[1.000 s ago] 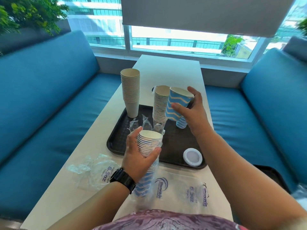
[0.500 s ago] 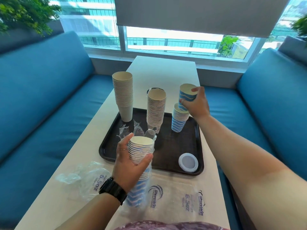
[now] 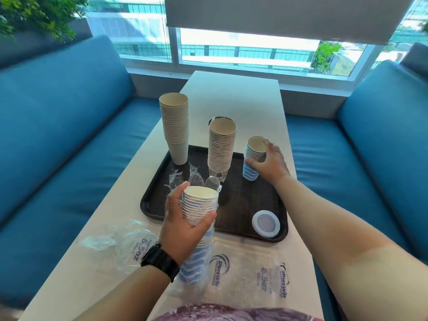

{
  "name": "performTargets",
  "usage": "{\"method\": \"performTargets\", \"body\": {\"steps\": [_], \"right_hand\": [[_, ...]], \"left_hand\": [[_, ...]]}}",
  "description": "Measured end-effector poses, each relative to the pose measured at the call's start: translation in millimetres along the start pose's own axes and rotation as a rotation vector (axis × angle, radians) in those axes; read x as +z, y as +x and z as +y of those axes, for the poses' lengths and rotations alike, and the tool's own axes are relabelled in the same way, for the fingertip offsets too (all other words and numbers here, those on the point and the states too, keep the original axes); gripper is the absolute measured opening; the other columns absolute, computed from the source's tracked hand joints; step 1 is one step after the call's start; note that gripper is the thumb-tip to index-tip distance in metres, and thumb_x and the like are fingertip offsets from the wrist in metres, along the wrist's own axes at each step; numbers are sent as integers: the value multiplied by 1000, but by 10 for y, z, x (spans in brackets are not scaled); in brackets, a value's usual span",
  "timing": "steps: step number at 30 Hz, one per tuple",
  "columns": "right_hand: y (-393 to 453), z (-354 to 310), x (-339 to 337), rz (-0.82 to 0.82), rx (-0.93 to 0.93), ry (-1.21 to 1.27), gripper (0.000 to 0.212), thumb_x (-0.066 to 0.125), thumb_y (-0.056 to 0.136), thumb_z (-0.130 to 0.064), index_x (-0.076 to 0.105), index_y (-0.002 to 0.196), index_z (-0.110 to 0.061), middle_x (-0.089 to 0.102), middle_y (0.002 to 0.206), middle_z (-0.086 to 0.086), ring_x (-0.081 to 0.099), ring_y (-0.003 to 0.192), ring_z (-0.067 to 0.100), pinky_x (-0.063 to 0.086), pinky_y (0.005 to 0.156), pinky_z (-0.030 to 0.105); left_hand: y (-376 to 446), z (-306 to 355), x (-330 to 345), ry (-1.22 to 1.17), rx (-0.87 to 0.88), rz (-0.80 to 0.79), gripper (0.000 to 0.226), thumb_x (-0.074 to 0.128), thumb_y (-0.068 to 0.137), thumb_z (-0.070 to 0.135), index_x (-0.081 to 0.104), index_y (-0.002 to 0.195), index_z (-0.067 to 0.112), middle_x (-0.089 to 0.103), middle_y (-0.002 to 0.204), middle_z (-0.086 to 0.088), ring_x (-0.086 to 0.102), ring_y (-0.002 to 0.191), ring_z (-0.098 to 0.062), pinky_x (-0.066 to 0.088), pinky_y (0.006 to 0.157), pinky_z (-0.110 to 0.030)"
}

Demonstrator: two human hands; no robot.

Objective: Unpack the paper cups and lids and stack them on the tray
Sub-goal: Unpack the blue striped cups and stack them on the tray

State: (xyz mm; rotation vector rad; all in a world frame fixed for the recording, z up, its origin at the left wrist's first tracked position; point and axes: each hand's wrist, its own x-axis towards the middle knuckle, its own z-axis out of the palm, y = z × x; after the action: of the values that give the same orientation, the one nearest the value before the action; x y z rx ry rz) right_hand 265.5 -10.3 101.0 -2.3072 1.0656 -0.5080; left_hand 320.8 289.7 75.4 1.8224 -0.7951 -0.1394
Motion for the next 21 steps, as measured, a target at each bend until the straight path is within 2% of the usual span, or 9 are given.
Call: {"method": "performTargets", "body": {"steps": [5,8,11,14,17,19,21], "right_hand": [[-65,-41,-63,29,-4,-5,88,70,81,-50,24,150,-22,30,154,10,28,141,30,27,115,48],[-187,-196,-122,153,-33,104,67,68,86,-38,40,143,-17,42,144,11,36,134,28,30,112,41],[-384,-381,-151,254,-75,175,36,64,90,-30,61,122,-12,55,127,11,48,122,28,36,101,32],[-678,-591,-152,323,-96,280,21,64,91,-25,69,108,-13,59,120,8,51,115,23,34,92,18],[-974,-781,-122,238,-97,412,11,64,92,-23,69,101,-18,61,111,-2,55,102,13,37,78,5],[-1118,-876,-87,144,-138,457,5,65,91,-24,68,96,-24,66,103,-4,59,93,6,40,74,7],[-1215,-953,-73,47,-190,459,5,66,91,-26,69,94,-27,68,99,-5,61,91,6,47,78,14]], "left_hand": [[1,-6,-10,-4,-11,-9,85,68,66,64,24,136,49,41,139,4,54,117,-15,57,92,-41],[6,5,-16,-1,-14,-2,85,68,66,64,24,137,47,40,139,6,53,117,-11,55,94,-36],[-10,29,-24,-4,-8,5,88,67,66,64,26,140,40,40,139,4,52,116,-10,51,95,-30],[-20,45,-26,-8,-3,-1,90,67,67,63,27,142,35,40,140,3,51,119,-11,50,97,-31],[-29,52,-28,-12,0,-9,92,67,67,63,26,143,33,39,142,3,51,121,-13,49,99,-30],[-43,68,-34,-13,-2,-11,93,66,66,65,27,144,32,39,142,2,51,121,-12,46,95,-20],[-54,89,-37,-10,5,-7,93,65,66,65,28,144,31,39,142,2,51,120,-10,41,92,-11]]}}
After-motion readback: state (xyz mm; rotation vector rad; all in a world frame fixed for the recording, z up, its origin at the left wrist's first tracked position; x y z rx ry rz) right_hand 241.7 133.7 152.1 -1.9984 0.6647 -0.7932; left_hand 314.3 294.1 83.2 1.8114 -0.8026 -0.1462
